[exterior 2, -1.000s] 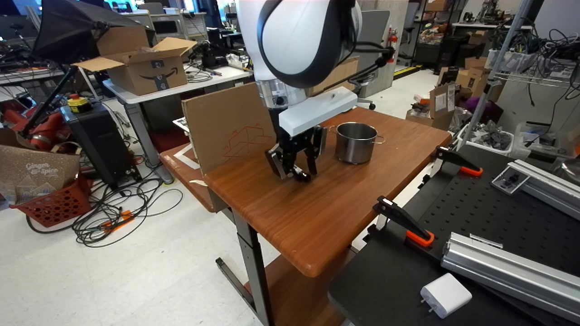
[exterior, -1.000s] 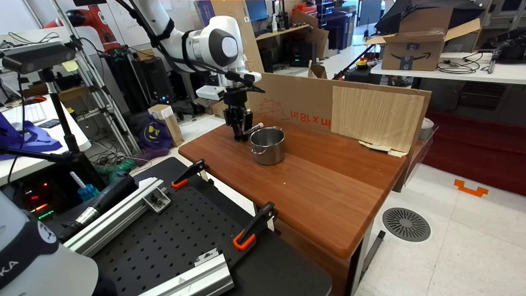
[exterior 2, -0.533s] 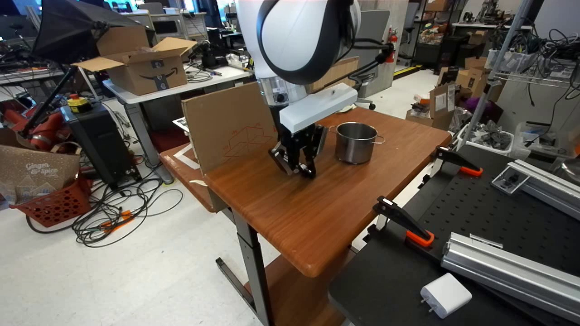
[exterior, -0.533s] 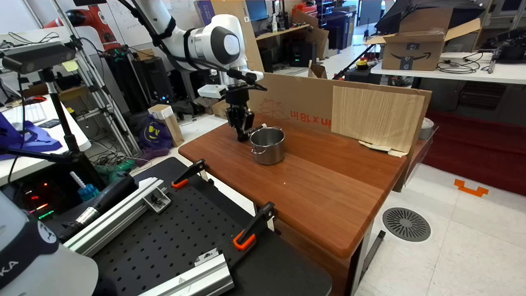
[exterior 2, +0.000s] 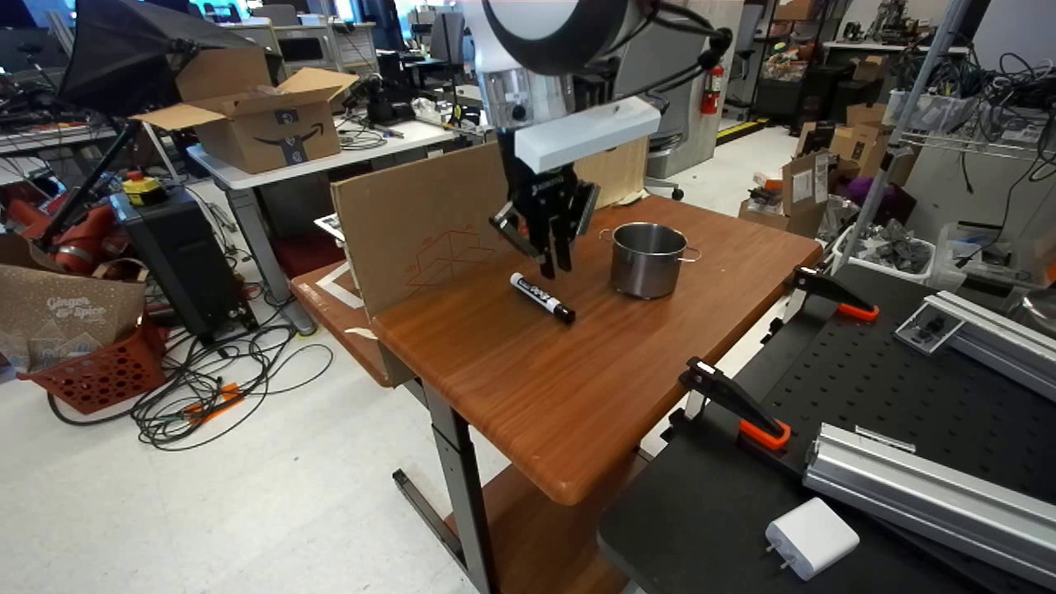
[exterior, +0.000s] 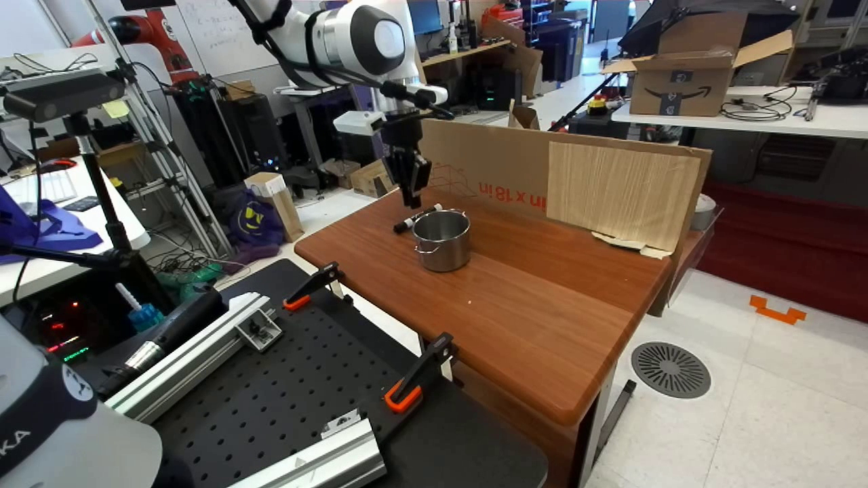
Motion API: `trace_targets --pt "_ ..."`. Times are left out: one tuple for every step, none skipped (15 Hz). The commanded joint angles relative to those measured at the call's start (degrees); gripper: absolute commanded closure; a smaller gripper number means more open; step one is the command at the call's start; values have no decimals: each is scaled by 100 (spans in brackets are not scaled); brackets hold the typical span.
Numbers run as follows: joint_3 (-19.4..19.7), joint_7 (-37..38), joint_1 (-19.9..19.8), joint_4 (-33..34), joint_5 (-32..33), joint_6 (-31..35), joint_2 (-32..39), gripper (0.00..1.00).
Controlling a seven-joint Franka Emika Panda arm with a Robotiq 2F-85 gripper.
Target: Put the marker in the pot
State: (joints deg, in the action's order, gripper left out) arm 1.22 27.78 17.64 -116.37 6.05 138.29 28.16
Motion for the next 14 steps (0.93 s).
trace_targets --pt "-157 -254 -267 -343 -237 -61 -521 94" --pt "-183 -330 -317 -353 -279 -101 -568 94" --pt "-207 -386 -348 -373 -301 -132 -604 51" --pt "-225 -410 -356 -377 -302 -163 -589 49" --pt "-249 -433 -362 -386 -311 -200 -574 44" --pt "-268 -430 -354 -389 -303 -211 -531 36" --pt "-300 -445 -343 -382 -298 -245 -481 30" --pt "-322 -433 -324 -381 -279 -255 -445 22" --pt "-349 -433 -310 -370 -270 -250 -400 15" --pt "-374 -443 -303 -330 -263 -240 -332 7" --pt "-386 -421 -284 -289 -246 -243 -262 1" --pt "-384 -389 -255 -251 -205 -243 -195 0" --pt "-382 -373 -238 -209 -190 -247 -130 0" --pt "-375 -364 -223 -138 -182 -282 -38 0"
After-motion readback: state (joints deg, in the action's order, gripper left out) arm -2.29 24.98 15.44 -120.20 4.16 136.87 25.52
